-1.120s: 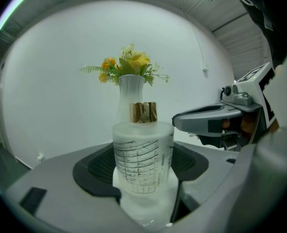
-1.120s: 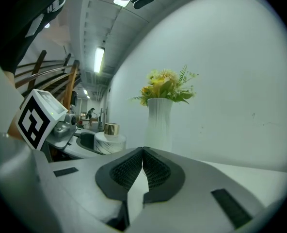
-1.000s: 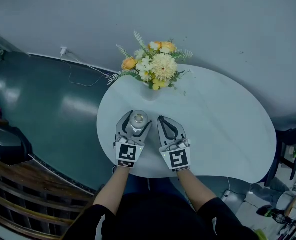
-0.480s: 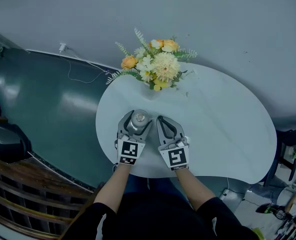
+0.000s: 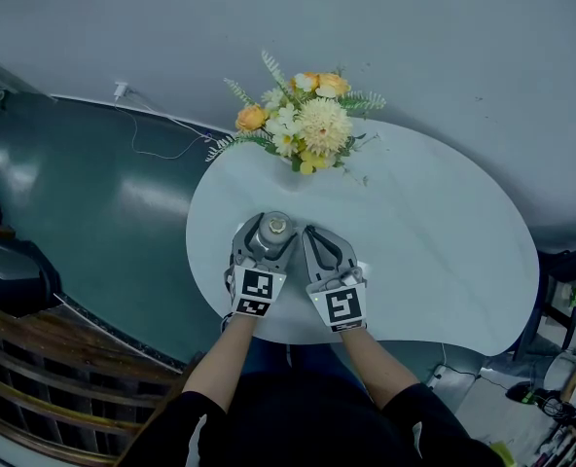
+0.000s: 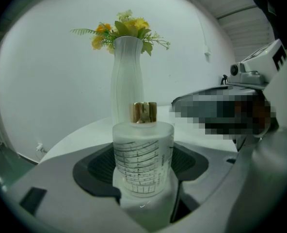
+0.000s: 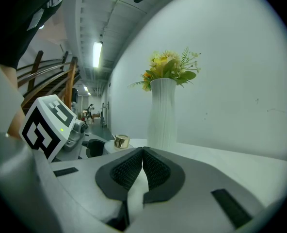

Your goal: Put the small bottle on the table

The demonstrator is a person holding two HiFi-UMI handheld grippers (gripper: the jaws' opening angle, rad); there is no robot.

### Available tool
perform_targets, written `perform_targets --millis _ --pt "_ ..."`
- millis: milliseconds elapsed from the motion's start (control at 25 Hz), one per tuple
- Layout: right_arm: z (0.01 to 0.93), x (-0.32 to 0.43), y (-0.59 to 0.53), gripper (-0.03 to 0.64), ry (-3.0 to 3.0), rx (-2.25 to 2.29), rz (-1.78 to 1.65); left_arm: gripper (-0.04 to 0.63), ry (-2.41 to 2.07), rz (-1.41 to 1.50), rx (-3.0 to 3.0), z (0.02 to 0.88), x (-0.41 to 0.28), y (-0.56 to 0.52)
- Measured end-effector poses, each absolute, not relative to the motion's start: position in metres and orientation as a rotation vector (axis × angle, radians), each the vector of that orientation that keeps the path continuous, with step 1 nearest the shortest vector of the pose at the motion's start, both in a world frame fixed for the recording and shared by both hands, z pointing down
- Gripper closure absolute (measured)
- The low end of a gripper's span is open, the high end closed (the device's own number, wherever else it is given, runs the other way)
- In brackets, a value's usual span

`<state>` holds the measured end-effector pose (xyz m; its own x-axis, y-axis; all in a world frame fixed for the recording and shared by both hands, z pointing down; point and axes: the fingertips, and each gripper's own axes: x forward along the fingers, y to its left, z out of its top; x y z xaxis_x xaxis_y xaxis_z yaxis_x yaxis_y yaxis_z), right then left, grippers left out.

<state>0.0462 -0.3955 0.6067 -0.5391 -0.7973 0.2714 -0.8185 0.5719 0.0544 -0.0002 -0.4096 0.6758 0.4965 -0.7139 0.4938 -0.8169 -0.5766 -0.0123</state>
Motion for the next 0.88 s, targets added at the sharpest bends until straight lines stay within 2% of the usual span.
perform_targets --millis 600,720,880 --pt "0.602 0.041 -0.388 0.594 -2.543 1.341 0.103 0.262 -1.267 0.783 2.486 0.686 -0.005 -0.402" --pt "0.599 0.04 -0.383 0.594 -2.53 1.343 0.126 0.233 -1.254 0.787 2.497 0.686 -0.005 -0.397" --pt "0.592 0.039 -0.381 0.594 -2.544 1.347 0.089 0.225 -1.268 0.773 2.496 0.68 -0.009 -0.388"
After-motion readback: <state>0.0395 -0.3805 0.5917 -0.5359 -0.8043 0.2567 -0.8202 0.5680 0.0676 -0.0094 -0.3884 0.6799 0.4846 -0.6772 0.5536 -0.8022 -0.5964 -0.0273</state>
